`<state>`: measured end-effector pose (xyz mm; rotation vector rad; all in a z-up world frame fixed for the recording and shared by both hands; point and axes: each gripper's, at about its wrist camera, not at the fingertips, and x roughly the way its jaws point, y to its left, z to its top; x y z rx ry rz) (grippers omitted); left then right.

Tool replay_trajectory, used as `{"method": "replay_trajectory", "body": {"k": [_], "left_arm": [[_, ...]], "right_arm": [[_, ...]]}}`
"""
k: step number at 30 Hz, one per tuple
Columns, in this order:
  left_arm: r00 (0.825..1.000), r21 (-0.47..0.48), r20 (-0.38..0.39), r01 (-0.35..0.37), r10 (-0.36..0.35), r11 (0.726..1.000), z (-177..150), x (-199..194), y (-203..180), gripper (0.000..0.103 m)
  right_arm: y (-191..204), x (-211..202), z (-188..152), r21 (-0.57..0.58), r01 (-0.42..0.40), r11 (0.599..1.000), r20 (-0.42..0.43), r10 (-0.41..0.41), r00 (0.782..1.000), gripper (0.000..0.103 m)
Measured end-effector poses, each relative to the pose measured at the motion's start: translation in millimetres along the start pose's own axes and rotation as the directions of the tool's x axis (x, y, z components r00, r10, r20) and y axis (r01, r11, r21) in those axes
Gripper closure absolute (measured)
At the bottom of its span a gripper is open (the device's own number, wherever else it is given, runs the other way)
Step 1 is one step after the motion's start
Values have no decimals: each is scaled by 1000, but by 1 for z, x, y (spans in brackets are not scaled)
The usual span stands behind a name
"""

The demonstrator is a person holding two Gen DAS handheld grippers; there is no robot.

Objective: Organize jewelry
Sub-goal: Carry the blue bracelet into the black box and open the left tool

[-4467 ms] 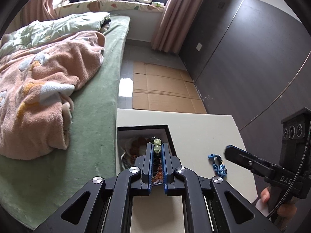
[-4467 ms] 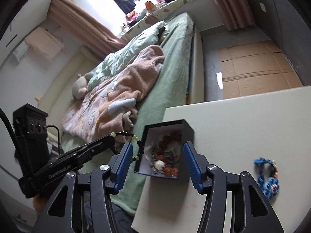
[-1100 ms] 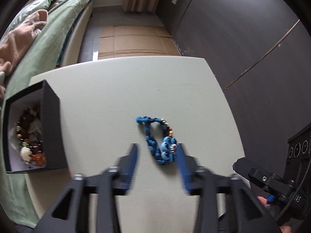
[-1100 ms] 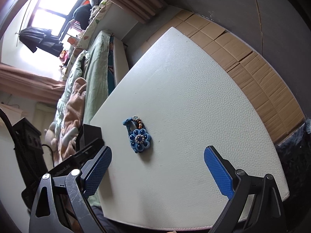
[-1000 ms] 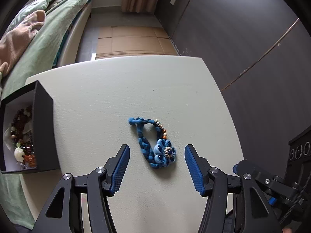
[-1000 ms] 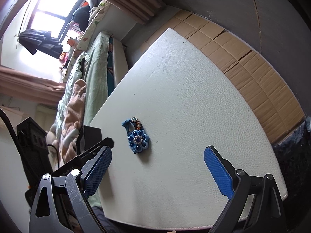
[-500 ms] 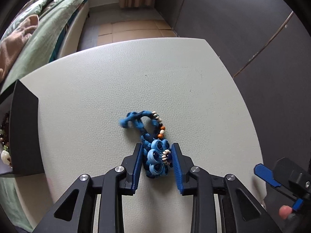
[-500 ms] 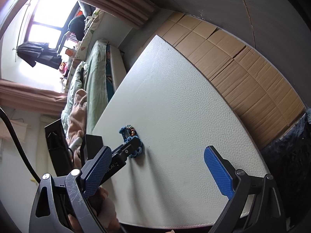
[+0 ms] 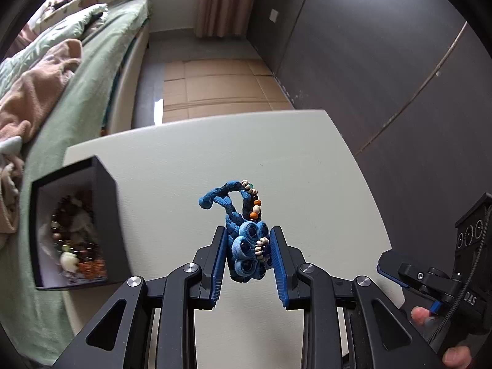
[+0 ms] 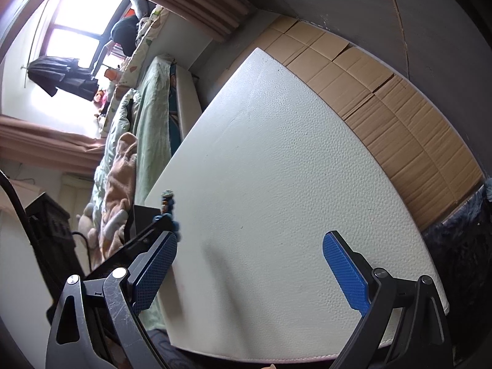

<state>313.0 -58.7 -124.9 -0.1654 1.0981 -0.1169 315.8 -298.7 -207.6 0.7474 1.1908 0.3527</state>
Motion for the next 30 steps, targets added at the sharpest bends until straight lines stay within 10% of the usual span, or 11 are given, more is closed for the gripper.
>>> {"method": "replay_trajectory", "body": {"k": [21, 26, 30], "left_arm": [[988, -133, 119, -83, 99, 988, 10, -69, 122, 73], [993, -164, 110, -26, 45, 986, 14, -63, 133, 37], [990, -182, 138, -2, 27, 983, 10, -71, 138, 28]], "right_arm": [[67, -5, -15, -275, -63, 959, 54, 81, 995, 6], [92, 4, -28, -374, -66, 925, 46, 90, 995, 0], [108, 8, -36, -444, -34, 895, 65, 71, 995, 0]]}}
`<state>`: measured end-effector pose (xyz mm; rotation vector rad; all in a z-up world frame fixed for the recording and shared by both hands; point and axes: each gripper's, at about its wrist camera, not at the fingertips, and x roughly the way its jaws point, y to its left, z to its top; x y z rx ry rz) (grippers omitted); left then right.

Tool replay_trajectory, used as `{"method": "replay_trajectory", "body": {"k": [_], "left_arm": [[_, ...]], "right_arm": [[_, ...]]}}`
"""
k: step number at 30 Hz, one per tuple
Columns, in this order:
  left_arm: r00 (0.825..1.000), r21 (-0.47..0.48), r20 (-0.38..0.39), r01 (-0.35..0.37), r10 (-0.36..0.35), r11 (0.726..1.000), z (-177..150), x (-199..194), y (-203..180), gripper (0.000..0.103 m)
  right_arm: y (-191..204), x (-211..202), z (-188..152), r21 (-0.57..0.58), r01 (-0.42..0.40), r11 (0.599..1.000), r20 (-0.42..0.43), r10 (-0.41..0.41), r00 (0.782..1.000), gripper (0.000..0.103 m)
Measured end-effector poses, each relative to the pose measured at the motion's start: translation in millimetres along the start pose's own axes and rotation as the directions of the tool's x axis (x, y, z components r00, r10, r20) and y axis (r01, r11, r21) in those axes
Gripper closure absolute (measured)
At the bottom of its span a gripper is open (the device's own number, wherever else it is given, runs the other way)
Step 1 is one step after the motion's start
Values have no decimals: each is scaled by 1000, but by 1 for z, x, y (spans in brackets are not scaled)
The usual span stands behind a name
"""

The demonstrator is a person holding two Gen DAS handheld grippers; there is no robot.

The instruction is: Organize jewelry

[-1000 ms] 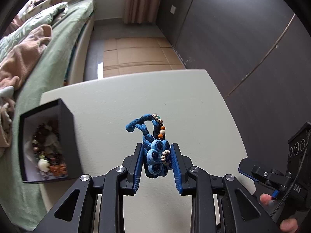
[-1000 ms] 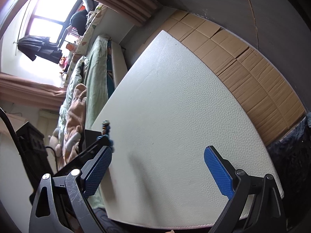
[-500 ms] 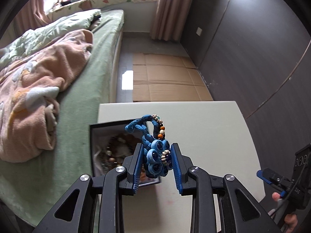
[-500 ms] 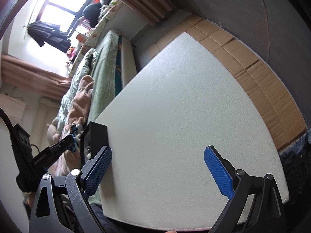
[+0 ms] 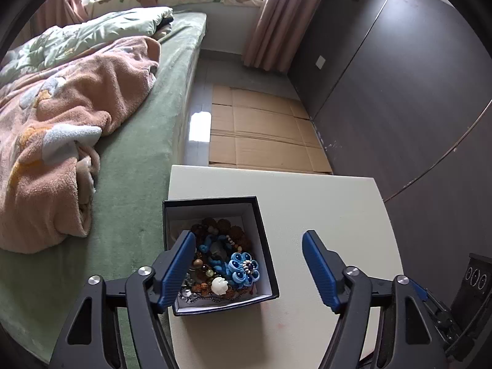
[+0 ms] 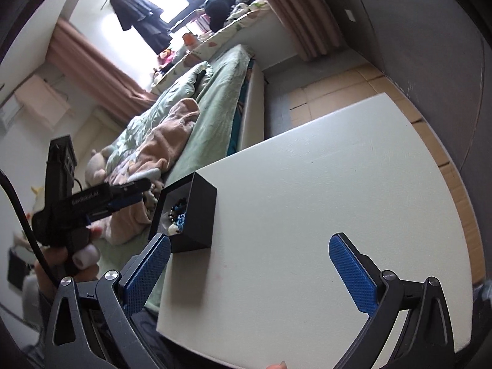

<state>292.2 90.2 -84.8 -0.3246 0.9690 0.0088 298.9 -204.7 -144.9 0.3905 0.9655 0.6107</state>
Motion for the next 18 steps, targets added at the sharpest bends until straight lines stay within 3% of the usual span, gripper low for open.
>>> {"method": "replay_trajectory", "body": {"k": [8, 13, 18], "left_arm": [[1000, 37, 12, -13, 12, 999, -21, -15, -4, 21], [998, 65, 67, -25, 20, 998, -40, -33, -12, 20], [993, 87, 112, -49, 39, 995, -53, -53, -21, 3]], "right_arm": [[4, -5, 1, -32, 27, 999, 41, -26, 999, 0], [4, -10, 1, -21, 32, 999, 82, -30, 996, 0], [6, -13, -1, 3, 52, 999, 95, -52, 994, 0]]}}
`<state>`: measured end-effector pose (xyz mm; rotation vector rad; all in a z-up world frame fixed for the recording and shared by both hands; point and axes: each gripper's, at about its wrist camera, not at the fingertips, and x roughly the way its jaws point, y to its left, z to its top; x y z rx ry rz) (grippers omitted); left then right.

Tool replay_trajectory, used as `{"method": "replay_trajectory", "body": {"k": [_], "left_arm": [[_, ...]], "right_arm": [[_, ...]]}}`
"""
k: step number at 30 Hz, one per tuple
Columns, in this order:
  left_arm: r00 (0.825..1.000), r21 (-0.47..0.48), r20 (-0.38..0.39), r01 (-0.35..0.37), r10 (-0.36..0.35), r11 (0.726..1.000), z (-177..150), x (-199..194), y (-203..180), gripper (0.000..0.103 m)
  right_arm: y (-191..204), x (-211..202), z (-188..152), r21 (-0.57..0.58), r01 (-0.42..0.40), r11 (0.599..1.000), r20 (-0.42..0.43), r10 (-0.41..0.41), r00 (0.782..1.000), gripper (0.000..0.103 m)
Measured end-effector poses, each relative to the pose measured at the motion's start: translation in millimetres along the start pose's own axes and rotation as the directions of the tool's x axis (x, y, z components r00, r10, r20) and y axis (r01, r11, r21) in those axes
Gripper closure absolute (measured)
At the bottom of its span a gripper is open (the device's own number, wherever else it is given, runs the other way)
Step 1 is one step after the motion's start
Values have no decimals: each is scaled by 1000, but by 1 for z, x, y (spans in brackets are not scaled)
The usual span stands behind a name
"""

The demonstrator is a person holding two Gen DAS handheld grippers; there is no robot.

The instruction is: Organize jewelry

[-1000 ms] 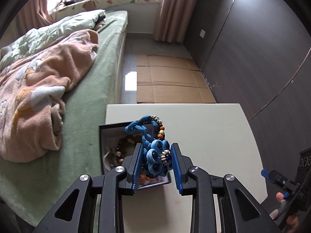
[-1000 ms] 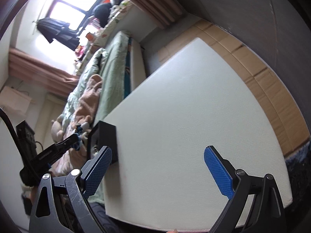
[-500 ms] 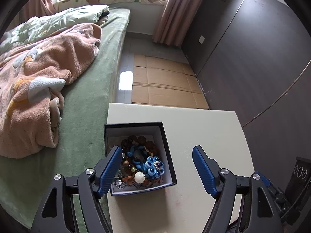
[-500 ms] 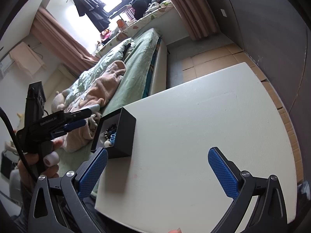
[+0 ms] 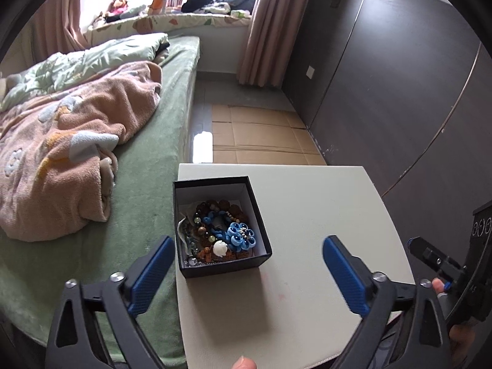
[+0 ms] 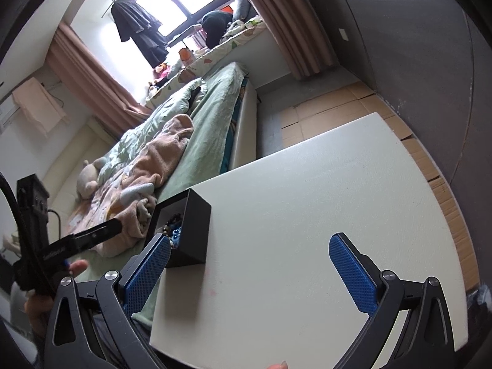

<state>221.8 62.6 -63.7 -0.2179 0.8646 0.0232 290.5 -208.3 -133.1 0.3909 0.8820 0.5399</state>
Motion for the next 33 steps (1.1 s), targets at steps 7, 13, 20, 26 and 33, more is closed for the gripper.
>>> {"method": "replay_trajectory", "body": {"k": [7, 13, 20, 26, 33], "left_arm": [[997, 47, 51, -53, 51, 998, -10, -30, -19, 1], [996, 96, 82, -43, 35, 994, -25, -56, -40, 1], [991, 118, 134, -14, -2, 993, -46, -94, -59, 1], [984, 127, 179, 5, -27, 992, -65, -121, -65, 0], [979, 147, 205, -27, -4, 989, -84, -143, -70, 0]], "right_arm": [[16, -32, -4, -17, 56, 998, 39, -55, 998, 0], [28, -64, -13, -38, 75, 996, 81, -71, 994, 0], [45, -100, -25, -64, 73, 995, 111, -65, 992, 0], [56, -124, -40, -80, 67, 995, 117, -57, 991, 0], [67, -139, -60, -106, 101, 989, 100, -91, 991, 0]]}}
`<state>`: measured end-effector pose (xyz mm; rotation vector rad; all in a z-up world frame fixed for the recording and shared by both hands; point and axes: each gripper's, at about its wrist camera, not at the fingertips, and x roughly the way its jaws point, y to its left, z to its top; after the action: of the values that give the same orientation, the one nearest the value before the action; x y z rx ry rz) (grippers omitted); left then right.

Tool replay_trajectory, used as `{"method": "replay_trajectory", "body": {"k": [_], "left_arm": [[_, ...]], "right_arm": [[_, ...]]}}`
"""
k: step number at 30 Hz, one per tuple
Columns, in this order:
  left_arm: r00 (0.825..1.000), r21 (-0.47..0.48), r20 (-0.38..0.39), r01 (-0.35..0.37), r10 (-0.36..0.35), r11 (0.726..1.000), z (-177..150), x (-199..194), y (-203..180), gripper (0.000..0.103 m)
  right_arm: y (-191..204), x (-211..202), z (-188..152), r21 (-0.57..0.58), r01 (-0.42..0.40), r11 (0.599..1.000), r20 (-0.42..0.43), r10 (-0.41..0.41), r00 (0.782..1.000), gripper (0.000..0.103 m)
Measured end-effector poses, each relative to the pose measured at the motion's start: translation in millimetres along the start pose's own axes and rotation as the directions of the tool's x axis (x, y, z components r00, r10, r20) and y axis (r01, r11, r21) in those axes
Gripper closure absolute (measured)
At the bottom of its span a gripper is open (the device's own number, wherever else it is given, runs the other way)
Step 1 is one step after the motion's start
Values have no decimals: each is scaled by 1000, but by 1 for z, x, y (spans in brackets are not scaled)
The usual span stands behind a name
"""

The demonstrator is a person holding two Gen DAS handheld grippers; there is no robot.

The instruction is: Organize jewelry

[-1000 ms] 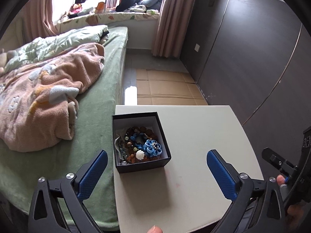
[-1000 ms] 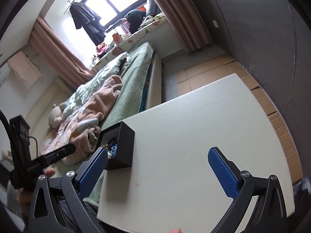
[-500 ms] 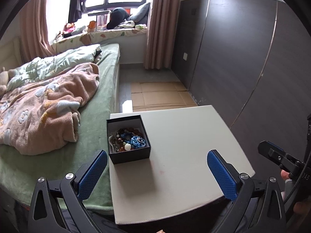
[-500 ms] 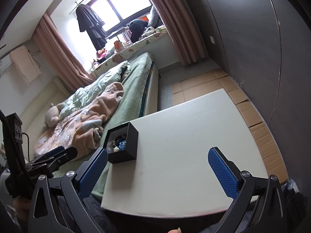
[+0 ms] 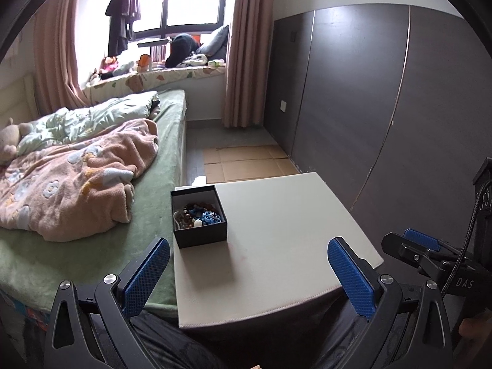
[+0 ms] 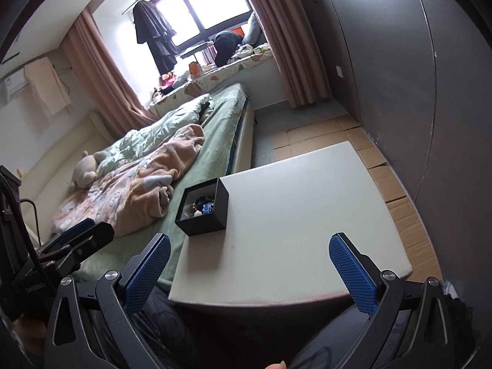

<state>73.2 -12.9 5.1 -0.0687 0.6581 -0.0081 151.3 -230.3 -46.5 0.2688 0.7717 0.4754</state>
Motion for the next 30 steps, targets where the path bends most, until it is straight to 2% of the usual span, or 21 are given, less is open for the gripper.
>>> {"method": "replay_trajectory", "body": {"k": [14, 30], "left_arm": [[1000, -1, 3, -18, 18, 1000, -11, -24, -2, 0], [1000, 30, -19, 0, 1, 1000, -17, -33, -16, 0]], "right_arm": [[9, -35, -16, -6, 35, 999, -6, -35, 999, 0], [5, -50, -32, -6, 28, 1000, -6, -28, 1000, 0]]}}
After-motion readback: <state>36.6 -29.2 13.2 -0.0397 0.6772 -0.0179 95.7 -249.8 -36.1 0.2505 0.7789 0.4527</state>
